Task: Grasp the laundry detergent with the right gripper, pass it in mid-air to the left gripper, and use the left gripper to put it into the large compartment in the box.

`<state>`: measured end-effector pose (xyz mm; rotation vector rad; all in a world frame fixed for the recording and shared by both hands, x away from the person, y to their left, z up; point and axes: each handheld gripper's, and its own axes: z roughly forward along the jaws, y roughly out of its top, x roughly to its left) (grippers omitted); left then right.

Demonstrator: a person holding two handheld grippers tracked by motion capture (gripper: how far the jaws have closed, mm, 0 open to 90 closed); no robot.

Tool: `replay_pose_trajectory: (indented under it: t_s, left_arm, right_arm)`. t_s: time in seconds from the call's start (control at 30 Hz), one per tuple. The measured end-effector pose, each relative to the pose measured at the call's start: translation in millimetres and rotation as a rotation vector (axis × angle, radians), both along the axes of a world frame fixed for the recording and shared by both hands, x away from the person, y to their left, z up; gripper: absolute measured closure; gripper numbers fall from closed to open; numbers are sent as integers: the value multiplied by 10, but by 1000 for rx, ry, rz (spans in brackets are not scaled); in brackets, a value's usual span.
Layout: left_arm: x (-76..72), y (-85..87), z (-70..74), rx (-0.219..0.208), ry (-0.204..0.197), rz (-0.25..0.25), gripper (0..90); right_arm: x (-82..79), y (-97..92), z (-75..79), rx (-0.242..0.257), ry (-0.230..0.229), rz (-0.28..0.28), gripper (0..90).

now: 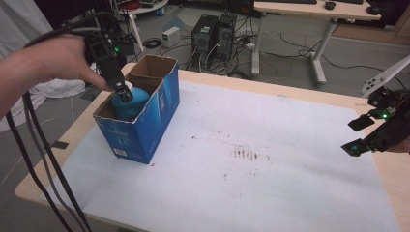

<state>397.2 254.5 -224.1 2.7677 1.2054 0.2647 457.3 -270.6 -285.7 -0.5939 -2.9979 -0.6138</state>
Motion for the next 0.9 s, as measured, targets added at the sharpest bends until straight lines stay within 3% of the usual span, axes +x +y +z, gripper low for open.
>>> replay_pose_trajectory:
  t_s: [0.1,0.17,0.23,0.3,0.57,0.9]
  left_arm:
    - [-7,-46,112,-17,-18,-16,178]
    - [3,-156,244,-27,-31,-63,178]
    - [11,-205,273,-25,-34,-82,178]
    - [53,-365,313,-32,-35,-140,178]
    - [181,-787,215,-30,-21,-261,178]
    - [282,-1195,19,-37,-30,-366,179]
  right_arm:
    - [-10,10,9,0,-8,3,132]
    - [-28,20,19,-3,-12,1,132]
    - [-49,33,29,0,-17,3,132]
    - [-80,55,38,4,-23,2,132]
    - [-218,199,103,14,-45,21,132]
    - [-367,384,165,37,-61,47,132]
